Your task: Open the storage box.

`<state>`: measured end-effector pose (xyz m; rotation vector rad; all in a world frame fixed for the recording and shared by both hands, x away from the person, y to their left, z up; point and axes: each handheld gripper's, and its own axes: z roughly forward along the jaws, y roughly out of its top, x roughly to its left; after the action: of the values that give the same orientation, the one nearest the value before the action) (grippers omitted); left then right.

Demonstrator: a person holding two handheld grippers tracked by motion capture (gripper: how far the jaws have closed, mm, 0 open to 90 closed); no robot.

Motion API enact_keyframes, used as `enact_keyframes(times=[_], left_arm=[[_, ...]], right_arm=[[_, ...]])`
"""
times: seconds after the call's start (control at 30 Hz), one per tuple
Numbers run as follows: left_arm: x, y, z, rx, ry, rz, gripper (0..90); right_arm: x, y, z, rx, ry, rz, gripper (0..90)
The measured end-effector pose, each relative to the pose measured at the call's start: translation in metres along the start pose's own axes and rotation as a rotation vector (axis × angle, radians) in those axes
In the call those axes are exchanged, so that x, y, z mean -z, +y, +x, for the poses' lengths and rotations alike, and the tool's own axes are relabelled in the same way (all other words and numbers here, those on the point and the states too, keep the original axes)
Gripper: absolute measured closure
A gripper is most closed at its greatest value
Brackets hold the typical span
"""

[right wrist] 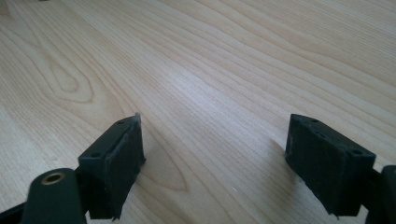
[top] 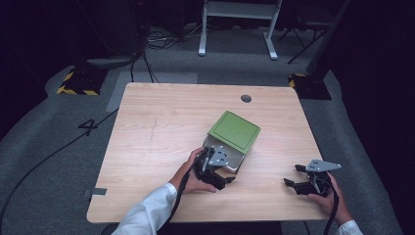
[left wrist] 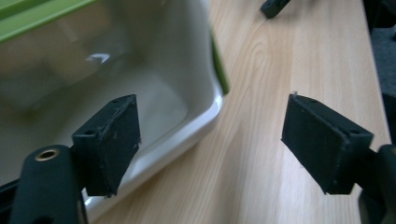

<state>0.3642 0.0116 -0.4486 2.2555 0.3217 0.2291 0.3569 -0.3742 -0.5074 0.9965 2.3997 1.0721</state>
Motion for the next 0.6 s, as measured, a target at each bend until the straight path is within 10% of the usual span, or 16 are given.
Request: enact_keyframes(times=[0.6], left_arm=[[-0.018,-0.01,0.008,0.012,-0.017,0.07,50.7]], right_arm=[[0.0,0.0,0.0,0.002,0.0,0.0,19.6]])
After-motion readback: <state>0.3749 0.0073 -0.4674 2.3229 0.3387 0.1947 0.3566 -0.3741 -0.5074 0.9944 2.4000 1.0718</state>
